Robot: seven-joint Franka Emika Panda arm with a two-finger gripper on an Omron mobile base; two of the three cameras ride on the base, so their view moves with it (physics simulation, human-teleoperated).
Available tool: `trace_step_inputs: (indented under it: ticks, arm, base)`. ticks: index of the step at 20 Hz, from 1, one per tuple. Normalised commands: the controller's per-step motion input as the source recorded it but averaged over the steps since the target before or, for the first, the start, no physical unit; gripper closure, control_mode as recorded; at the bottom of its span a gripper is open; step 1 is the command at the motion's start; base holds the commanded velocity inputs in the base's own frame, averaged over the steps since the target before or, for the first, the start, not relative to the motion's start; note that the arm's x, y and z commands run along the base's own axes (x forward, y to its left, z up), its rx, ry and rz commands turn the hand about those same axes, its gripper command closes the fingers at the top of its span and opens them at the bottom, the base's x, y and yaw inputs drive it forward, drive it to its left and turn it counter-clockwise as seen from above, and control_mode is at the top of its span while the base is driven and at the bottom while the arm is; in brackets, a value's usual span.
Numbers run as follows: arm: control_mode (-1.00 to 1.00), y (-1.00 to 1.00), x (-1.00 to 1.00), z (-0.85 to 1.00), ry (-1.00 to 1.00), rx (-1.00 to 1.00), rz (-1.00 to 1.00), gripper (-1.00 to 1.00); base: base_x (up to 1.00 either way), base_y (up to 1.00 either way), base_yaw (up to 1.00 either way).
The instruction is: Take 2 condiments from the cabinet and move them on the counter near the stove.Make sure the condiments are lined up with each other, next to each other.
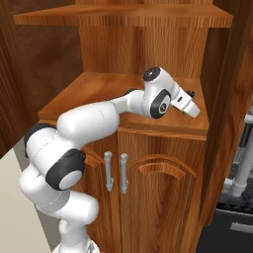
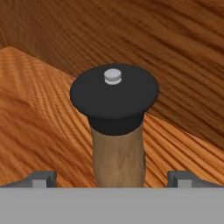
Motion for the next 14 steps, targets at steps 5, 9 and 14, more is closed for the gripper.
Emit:
trace_step_inputs:
  ticks: [5,9,14]
  arm:
    - [-1.0,-0.05,0.13,-0.08,0.0,0.0,0.0,-1.0]
    - [-1.0,-0.08,0.1,-0.06,0.0,0.0,0.0,-1.0]
    - [-1.0,-0.08,0.09,-0.04,0.0,0.0,0.0,-1.0]
  base:
    - [0.0,0.0,0.0]
    - [0.0,0.0,0.0]
    - [0.0,0.0,0.0]
